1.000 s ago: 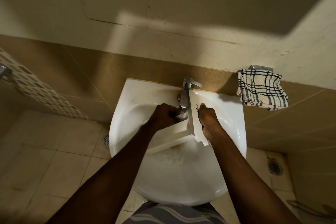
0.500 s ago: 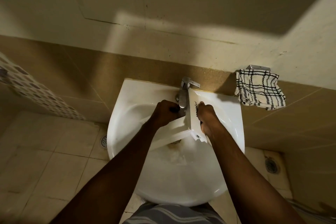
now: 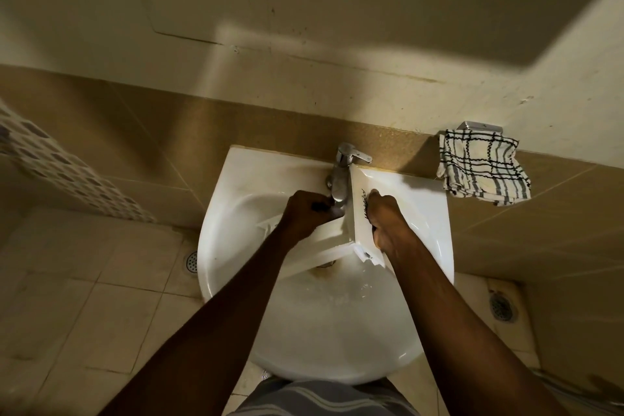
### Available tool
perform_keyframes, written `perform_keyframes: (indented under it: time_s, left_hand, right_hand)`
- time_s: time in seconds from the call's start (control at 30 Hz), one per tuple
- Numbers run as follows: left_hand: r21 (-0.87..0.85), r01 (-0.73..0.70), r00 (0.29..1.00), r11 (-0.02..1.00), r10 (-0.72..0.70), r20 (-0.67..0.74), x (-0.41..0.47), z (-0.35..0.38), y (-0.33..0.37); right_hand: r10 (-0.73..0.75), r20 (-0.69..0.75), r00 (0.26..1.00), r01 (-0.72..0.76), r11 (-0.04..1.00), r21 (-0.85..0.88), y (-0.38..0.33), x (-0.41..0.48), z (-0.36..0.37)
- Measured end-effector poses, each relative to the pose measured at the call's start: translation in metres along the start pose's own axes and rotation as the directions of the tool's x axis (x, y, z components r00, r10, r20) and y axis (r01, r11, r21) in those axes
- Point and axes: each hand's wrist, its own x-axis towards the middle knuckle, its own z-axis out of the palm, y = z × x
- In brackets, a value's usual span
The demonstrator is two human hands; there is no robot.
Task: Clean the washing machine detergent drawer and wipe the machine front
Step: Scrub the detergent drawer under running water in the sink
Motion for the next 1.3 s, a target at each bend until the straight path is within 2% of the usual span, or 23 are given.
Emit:
perform_keyframes:
  time_s: [0.07, 0.2, 0.27, 0.33, 0.43, 0.5, 0.63, 0.7, 0.77, 0.87, 0.93, 1.0, 1.07, 1.13, 1.17, 1.27, 1.3]
  left_hand:
    - [-0.060, 0.030, 0.999, 0.998, -0.031, -0.014, -0.004, -0.003, -0.012]
    - [0.323, -0.008, 0.991, 0.946, -0.036, 0.129, 0.004, -0.029, -0.032]
    - [0.394, -0.097, 0.980, 0.914, 0.019, 0.197, 0.008, -0.031, -0.027]
    - [0.366, -0.146, 0.979, 0.919, 0.081, 0.185, 0.009, -0.020, -0.012]
    - [0.145, -0.080, 0.997, 0.986, 0.077, 0.031, 0.004, -0.001, -0.001]
    - [0.094, -0.043, 0.999, 0.995, 0.044, -0.018, -0.001, 0.001, -0.009]
    - [0.308, -0.017, 0.995, 0.951, -0.015, 0.103, 0.001, -0.025, -0.033]
    - [0.406, -0.062, 0.984, 0.912, -0.012, 0.176, 0.005, -0.032, -0.031]
    - [0.420, -0.101, 0.982, 0.902, 0.023, 0.187, 0.008, -0.025, -0.018]
    - [0.168, -0.009, 1.000, 0.986, 0.005, 0.023, 0.005, -0.001, -0.004]
    - [0.021, 0.021, 0.999, 1.000, -0.020, -0.034, 0.000, 0.009, -0.006]
    - [0.084, 0.020, 1.000, 0.996, -0.019, -0.009, 0.001, 0.007, -0.014]
    - [0.347, -0.035, 0.994, 0.937, -0.003, 0.109, 0.005, -0.008, -0.023]
    - [0.493, -0.054, 0.986, 0.869, -0.033, 0.166, 0.006, -0.025, -0.032]
    - [0.463, -0.042, 0.988, 0.886, -0.033, 0.152, 0.005, -0.030, -0.036]
    - [0.218, -0.002, 1.000, 0.976, 0.003, -0.004, 0.000, -0.031, -0.035]
    - [0.193, -0.005, 1.000, 0.981, 0.008, -0.012, -0.001, -0.026, -0.033]
  right_hand:
    - [0.008, -0.004, 1.000, -0.008, 1.000, -0.006, 0.000, 0.000, -0.001]
    - [0.003, -0.006, 1.000, -0.003, 1.000, 0.004, 0.001, -0.002, -0.001]
    - [-0.005, -0.004, 1.000, 0.005, 1.000, 0.013, 0.001, -0.001, 0.000]
    - [-0.012, -0.006, 1.000, 0.012, 1.000, 0.006, 0.002, 0.000, 0.000]
    - [-0.025, -0.013, 1.000, 0.024, 1.000, -0.012, 0.003, 0.002, 0.000]
    - [-0.018, -0.013, 1.000, 0.017, 0.999, -0.033, 0.002, 0.000, -0.001]
    - [-0.013, -0.004, 1.000, 0.013, 1.000, -0.028, 0.003, 0.000, -0.002]
    - [-0.016, 0.001, 1.000, 0.016, 1.000, -0.024, 0.003, 0.000, -0.002]
    - [-0.025, 0.001, 1.000, 0.025, 1.000, -0.017, 0.003, 0.000, -0.002]
    - [-0.029, -0.005, 1.000, 0.029, 1.000, -0.008, 0.003, 0.000, -0.002]
    - [-0.024, -0.001, 1.000, 0.024, 1.000, -0.002, 0.004, 0.000, -0.003]
    - [-0.011, -0.005, 1.000, 0.011, 1.000, -0.013, 0.006, 0.000, -0.004]
    - [-0.015, -0.009, 1.000, 0.015, 1.000, -0.025, 0.010, 0.000, -0.006]
    - [-0.031, -0.010, 0.999, 0.031, 0.999, -0.029, 0.015, -0.002, -0.006]
    - [-0.046, -0.018, 0.999, 0.045, 0.999, -0.027, 0.019, -0.003, -0.008]
    - [-0.073, -0.060, 0.996, 0.074, 0.997, 0.009, 0.033, -0.003, -0.017]
    - [-0.083, -0.066, 0.994, 0.084, 0.996, 0.019, 0.037, -0.003, -0.020]
